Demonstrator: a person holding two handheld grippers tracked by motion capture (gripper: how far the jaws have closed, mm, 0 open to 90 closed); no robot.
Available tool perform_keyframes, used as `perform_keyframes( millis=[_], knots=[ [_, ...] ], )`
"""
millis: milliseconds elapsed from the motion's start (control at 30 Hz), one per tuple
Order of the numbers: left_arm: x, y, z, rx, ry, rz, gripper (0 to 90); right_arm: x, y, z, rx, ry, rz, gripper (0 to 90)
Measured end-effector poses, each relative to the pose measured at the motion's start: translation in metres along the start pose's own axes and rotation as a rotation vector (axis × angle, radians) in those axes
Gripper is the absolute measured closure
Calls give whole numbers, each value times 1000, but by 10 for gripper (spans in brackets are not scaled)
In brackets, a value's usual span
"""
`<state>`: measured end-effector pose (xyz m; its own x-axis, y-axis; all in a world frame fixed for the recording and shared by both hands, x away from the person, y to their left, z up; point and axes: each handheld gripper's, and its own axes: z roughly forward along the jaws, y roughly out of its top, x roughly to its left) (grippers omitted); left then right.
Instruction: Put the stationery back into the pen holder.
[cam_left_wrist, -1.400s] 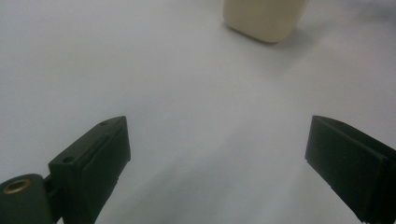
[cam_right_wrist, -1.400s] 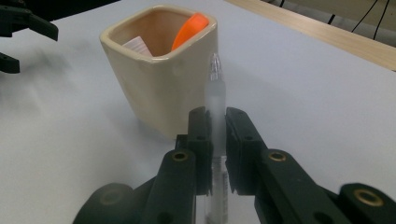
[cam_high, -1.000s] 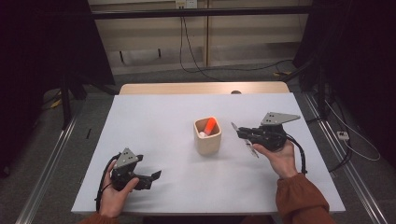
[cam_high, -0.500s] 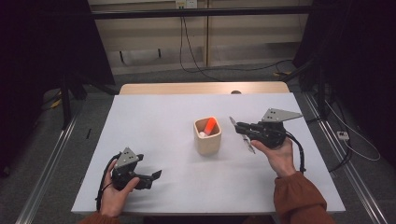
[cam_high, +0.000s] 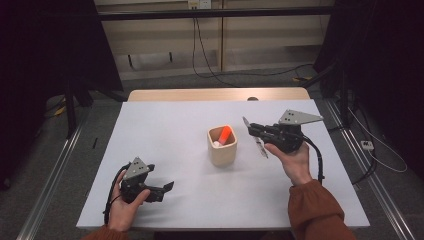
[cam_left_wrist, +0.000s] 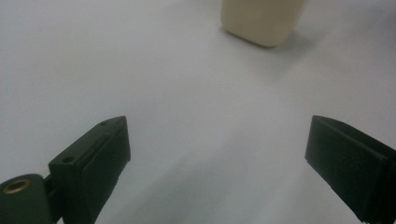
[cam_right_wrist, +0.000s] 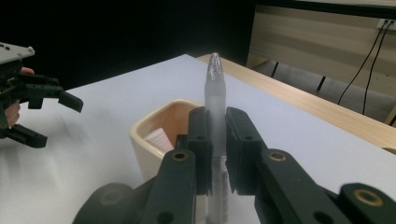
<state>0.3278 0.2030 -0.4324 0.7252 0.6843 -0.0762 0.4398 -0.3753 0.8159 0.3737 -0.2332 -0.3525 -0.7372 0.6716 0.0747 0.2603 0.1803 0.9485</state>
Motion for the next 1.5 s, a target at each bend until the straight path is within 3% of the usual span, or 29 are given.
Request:
perform_keyframes(
  millis=[333, 900, 1500],
  knots=[
    [0, 0, 0, 3, -1, 1, 66, 0, 16, 13, -27, 17, 8, 815],
    [0, 0, -1, 1, 2, 4, 66, 2, 43, 31, -66, 40, -18, 815],
    [1, 0, -1, -1, -2, 3, 66, 11, 53, 57, -83, 30, -25, 815]
  ],
)
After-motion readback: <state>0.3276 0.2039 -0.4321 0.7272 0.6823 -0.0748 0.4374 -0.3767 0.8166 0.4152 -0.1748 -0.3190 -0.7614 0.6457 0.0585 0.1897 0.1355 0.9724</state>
